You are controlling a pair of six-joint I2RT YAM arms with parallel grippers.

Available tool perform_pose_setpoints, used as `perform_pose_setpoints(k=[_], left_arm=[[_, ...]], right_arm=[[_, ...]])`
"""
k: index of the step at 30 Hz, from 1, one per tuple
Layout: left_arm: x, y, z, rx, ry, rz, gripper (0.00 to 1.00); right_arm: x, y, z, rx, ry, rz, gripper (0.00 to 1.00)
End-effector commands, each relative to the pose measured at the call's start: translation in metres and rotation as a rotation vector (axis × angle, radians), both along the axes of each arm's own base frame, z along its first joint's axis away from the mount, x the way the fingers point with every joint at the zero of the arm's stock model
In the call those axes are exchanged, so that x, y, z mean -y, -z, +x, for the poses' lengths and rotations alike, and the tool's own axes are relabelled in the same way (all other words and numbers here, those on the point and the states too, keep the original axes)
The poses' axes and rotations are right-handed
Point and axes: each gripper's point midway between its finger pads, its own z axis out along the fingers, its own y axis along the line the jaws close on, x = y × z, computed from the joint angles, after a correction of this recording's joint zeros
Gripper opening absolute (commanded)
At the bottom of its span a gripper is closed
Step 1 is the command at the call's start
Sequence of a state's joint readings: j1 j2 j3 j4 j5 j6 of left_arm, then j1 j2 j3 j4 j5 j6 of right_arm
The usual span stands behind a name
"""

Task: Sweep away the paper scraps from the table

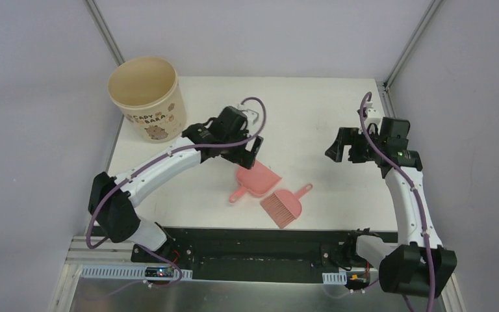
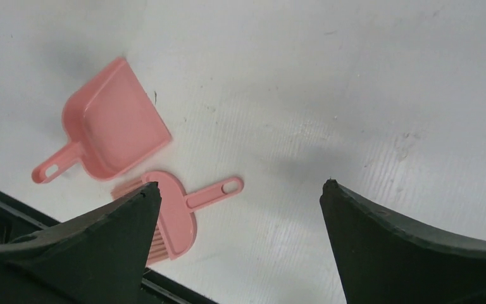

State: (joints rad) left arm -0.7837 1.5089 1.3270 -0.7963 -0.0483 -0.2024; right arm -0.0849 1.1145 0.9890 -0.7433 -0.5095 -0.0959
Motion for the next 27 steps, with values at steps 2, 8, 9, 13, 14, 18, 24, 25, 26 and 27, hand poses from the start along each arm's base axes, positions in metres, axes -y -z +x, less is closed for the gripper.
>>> perform_pose_setpoints(k=[2, 8, 9, 13, 14, 18, 24, 25, 26, 27], left_arm=[[-0.043, -0.042, 0.057, 0.128, -0.261, -0.296, 0.99], [-0.064, -0.05, 0.06, 0.19, -0.31, -0.344, 0.99], [-0.065, -0.049, 0.059, 0.202, -0.302, -0.342, 0.99], [-0.065, -0.049, 0.053, 0.211, -0.266, -0.348, 0.99], [-0.065, -0.05, 0.053, 0.213, -0.262, -0.35, 0.99], [-0.066, -0.051, 0.055, 0.219, -0.25, -0.334, 0.99], [-0.067, -0.048, 0.053, 0.214, -0.241, -0.329, 0.99], [-0.066, -0.047, 0.052, 0.212, -0.239, -0.331, 0.99], [-0.066, -0.047, 0.051, 0.208, -0.234, -0.336, 0.99], [-0.065, -0.048, 0.05, 0.206, -0.23, -0.342, 0.99]], right_arm=[[0.007, -0.028, 0.022, 0.236, 0.06, -0.015, 1.0], [0.007, -0.03, 0.016, 0.28, 0.064, -0.018, 1.0], [0.009, -0.032, 0.016, 0.284, 0.07, -0.019, 1.0], [0.014, -0.036, 0.018, 0.3, 0.088, -0.023, 1.0], [0.015, -0.037, 0.018, 0.301, 0.091, -0.023, 1.0], [0.019, -0.034, 0.017, 0.29, 0.106, -0.025, 1.0], [0.021, -0.035, 0.02, 0.296, 0.108, -0.026, 1.0], [0.021, -0.036, 0.019, 0.291, 0.108, -0.025, 1.0], [0.02, -0.038, 0.018, 0.294, 0.108, -0.025, 1.0], [0.021, -0.041, 0.017, 0.303, 0.109, -0.026, 1.0]])
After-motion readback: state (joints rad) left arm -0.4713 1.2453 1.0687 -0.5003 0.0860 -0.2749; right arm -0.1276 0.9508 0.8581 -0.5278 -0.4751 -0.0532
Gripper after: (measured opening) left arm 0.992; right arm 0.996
